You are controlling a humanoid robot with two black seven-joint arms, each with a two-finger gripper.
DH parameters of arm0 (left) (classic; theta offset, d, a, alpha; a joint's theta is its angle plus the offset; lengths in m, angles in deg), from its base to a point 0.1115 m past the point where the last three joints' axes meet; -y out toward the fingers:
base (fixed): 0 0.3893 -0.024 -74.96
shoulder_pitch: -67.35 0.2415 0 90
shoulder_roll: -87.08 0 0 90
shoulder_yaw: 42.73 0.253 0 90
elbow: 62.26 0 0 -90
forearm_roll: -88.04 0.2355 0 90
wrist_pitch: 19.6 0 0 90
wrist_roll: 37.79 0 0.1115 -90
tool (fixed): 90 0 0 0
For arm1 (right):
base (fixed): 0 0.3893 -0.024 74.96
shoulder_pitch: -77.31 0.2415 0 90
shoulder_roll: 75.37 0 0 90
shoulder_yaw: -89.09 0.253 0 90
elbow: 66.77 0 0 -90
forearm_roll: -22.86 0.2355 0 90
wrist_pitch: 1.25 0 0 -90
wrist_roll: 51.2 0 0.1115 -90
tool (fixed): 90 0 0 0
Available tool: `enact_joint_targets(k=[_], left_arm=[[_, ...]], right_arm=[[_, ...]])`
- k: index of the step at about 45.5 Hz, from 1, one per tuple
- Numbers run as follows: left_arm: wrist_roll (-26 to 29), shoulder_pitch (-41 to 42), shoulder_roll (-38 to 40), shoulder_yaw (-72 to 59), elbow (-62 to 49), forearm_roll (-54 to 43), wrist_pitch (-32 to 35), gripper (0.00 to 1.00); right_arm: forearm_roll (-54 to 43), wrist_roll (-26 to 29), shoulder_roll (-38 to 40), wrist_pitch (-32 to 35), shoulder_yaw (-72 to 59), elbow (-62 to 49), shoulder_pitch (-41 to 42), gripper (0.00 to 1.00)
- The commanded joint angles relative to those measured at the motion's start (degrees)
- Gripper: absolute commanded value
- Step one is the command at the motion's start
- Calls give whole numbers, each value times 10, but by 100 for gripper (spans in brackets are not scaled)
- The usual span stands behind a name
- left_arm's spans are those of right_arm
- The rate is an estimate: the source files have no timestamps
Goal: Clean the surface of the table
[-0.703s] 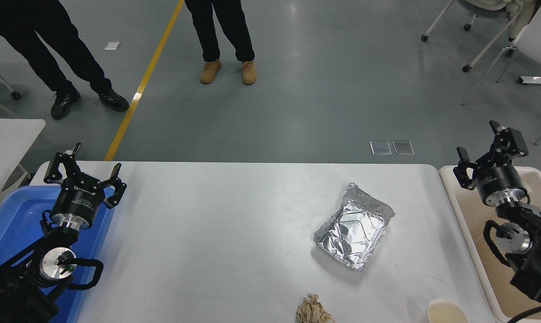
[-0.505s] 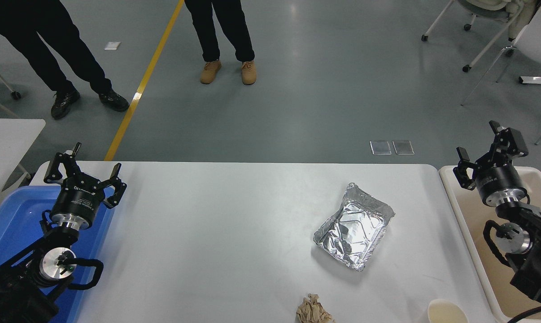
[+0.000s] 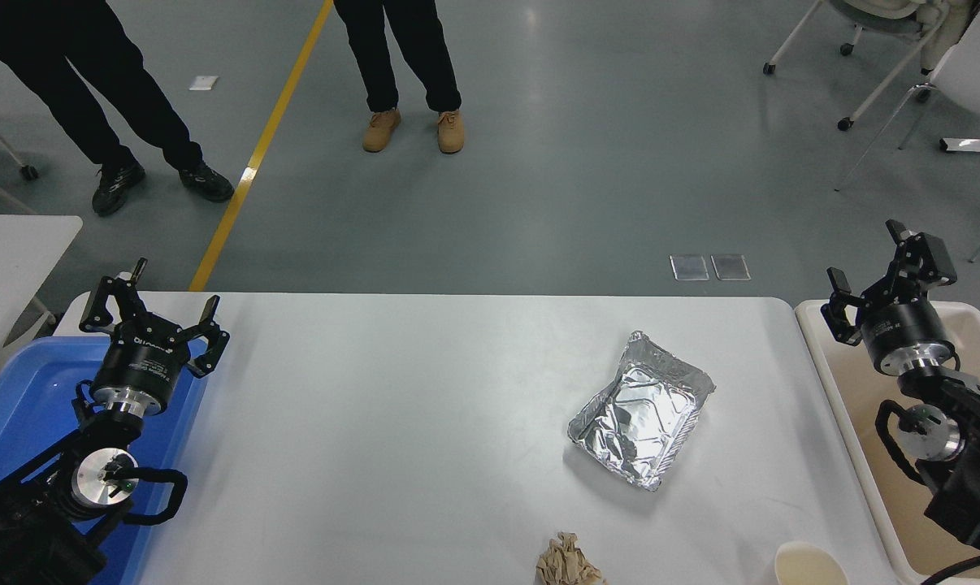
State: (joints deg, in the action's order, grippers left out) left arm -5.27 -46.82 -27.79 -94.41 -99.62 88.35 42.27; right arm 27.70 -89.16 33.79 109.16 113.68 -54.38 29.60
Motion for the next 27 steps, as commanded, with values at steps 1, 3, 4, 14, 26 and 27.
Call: enact_joint_targets(k=[1, 3, 4, 14, 26, 27], left_arm=[[0, 0, 0, 0, 0, 0, 0, 99], [0, 0, 0, 0, 0, 0, 0, 99], [0, 0, 0, 0, 0, 0, 0, 99], [0, 0, 0, 0, 0, 0, 0, 99], [0, 0, 0, 0, 0, 0, 0, 99], [0, 0, 0, 0, 0, 0, 0, 99]], right_arm=[[0, 0, 2, 1, -1, -1, 2, 99], [0, 1, 2, 0, -1, -1, 3, 99], [0, 1, 2, 0, -1, -1, 3, 99], [0, 1, 2, 0, -2, -4, 3, 99], [-1, 1, 28, 2, -5, 3, 11, 99], [-1, 1, 29, 2, -5, 3, 11, 99]])
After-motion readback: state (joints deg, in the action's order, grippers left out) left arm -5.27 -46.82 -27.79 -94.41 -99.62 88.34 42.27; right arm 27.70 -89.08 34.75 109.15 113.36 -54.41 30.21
